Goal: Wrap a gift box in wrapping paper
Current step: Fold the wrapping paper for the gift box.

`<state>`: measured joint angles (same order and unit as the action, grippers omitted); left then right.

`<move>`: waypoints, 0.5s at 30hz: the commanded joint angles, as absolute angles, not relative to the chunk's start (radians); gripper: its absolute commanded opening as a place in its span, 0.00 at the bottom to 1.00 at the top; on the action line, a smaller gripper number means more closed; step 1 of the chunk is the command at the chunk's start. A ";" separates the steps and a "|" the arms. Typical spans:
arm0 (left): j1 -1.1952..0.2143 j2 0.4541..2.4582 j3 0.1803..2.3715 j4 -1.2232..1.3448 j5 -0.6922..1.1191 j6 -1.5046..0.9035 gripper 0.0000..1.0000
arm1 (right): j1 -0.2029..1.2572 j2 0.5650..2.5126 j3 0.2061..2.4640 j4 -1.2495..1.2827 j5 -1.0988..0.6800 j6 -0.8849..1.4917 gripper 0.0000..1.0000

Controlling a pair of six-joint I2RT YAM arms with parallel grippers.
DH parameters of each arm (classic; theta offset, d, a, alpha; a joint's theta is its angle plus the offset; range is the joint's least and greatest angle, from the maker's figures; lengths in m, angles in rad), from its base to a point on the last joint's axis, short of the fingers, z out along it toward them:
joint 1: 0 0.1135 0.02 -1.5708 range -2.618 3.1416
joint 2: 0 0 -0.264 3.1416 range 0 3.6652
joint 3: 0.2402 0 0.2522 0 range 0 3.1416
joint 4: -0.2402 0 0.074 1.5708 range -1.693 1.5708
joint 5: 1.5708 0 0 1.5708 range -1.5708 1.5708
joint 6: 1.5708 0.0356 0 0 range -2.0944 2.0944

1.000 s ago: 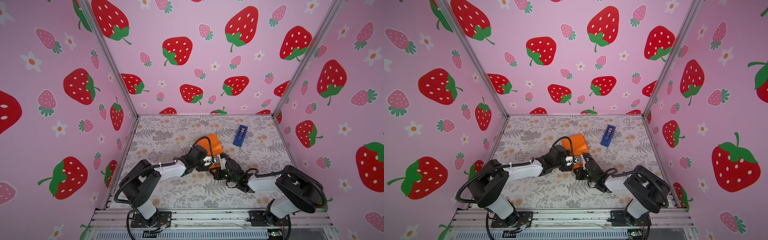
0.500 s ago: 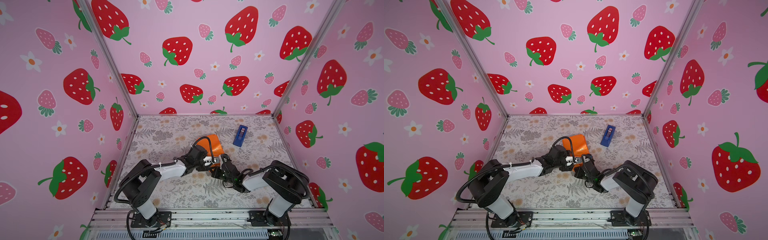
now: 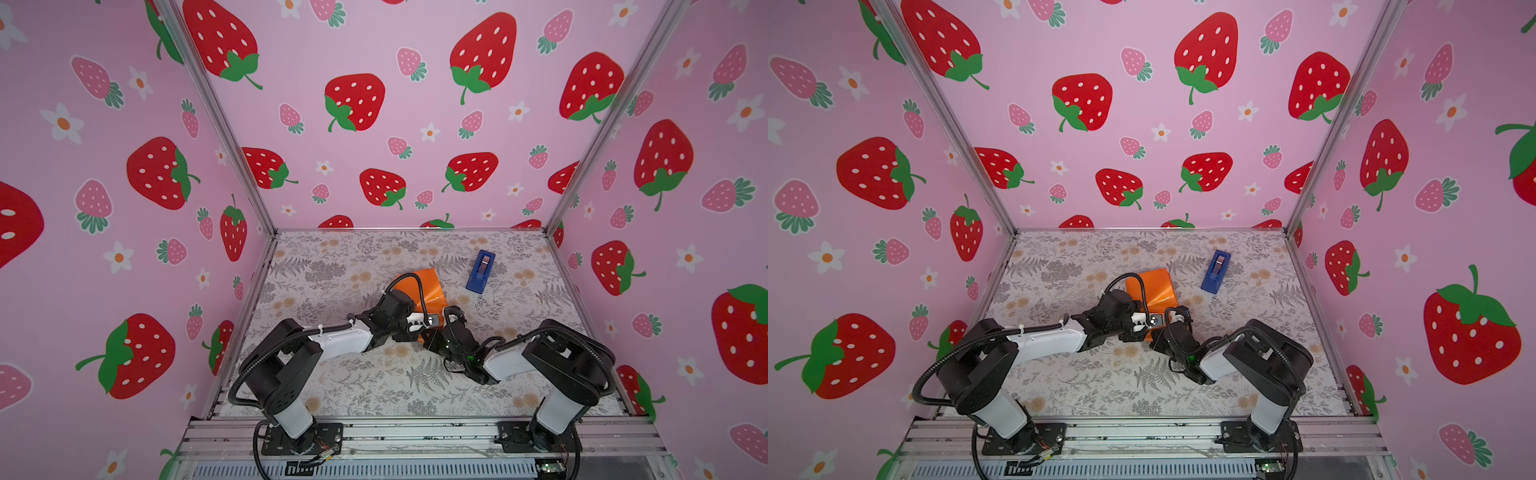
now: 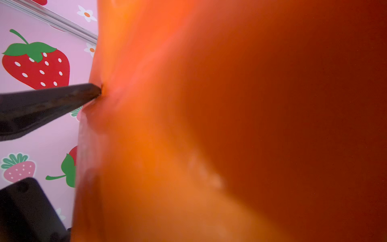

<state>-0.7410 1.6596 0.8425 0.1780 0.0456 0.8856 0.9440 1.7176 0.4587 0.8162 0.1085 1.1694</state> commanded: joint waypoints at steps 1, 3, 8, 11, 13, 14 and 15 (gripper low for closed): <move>-0.742 1.701 0.834 0.034 0.072 0.891 0.77 | 0.918 1.719 0.433 0.731 0.176 1.252 0.00; -0.743 1.700 0.832 0.034 0.071 0.888 0.77 | 0.916 1.709 0.424 0.722 0.189 1.265 0.00; -0.743 1.693 0.831 0.035 0.071 0.890 0.76 | 0.914 1.665 0.412 0.696 0.218 1.258 0.00; -0.743 1.690 0.834 0.038 0.075 0.890 0.76 | 0.916 1.654 0.415 0.695 0.217 1.243 0.00; -0.742 1.692 0.839 0.043 0.080 0.885 0.77 | 0.918 1.674 0.421 0.723 0.192 1.238 0.00; -0.743 1.693 0.844 0.046 0.082 0.879 0.79 | 0.919 1.690 0.425 0.739 0.180 1.240 0.00; -0.745 1.692 0.848 0.053 0.084 0.872 0.80 | 0.919 1.701 0.426 0.749 0.169 1.241 0.00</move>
<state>-0.7410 1.6596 0.8440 0.1745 0.0490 0.8848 0.9188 1.6772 0.4232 0.7368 0.1761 1.2228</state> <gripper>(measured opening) 0.793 0.045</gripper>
